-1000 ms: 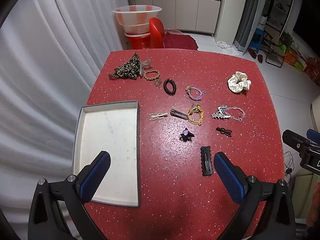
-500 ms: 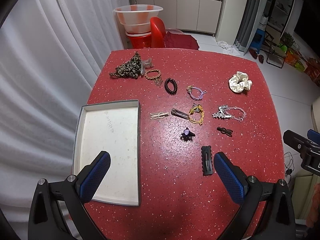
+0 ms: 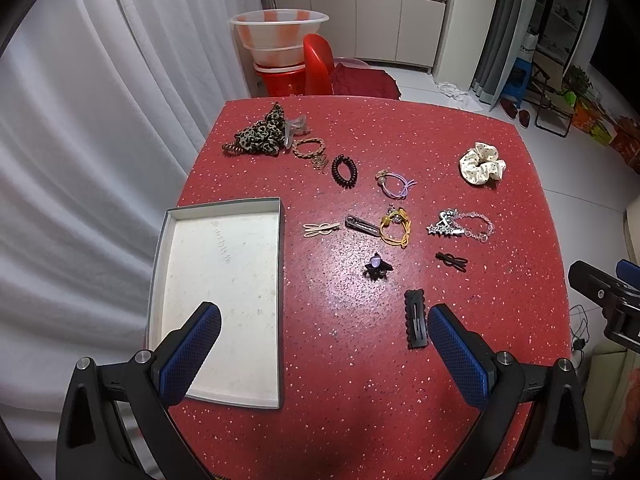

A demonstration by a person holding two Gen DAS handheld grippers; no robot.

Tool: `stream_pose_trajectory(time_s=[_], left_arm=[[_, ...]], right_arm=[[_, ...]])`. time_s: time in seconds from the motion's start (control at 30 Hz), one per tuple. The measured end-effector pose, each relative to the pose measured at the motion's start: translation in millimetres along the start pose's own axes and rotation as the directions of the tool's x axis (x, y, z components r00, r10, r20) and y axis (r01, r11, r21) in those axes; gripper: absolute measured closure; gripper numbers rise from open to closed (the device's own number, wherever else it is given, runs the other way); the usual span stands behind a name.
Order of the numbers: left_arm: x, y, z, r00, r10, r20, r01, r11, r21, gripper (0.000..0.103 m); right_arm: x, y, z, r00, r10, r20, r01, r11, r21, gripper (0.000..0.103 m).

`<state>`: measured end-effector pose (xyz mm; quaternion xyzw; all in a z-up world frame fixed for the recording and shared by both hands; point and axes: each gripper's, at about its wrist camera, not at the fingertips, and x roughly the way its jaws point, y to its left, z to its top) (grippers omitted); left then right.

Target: Organize jewelry

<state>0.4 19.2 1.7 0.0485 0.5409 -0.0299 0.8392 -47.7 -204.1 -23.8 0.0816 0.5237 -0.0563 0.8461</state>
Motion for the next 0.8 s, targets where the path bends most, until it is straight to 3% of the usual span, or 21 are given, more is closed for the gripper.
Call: stream_pose_trajectory(time_s=[0.8], left_arm=[[-1.9,0.0,-3.2,1.000,0.005,0.000,-0.005,1.000,-0.004,0.000]], right_arm=[[0.6,0.5,-1.1,1.000,0.000,0.000,0.000,1.000,0.000,0.000]])
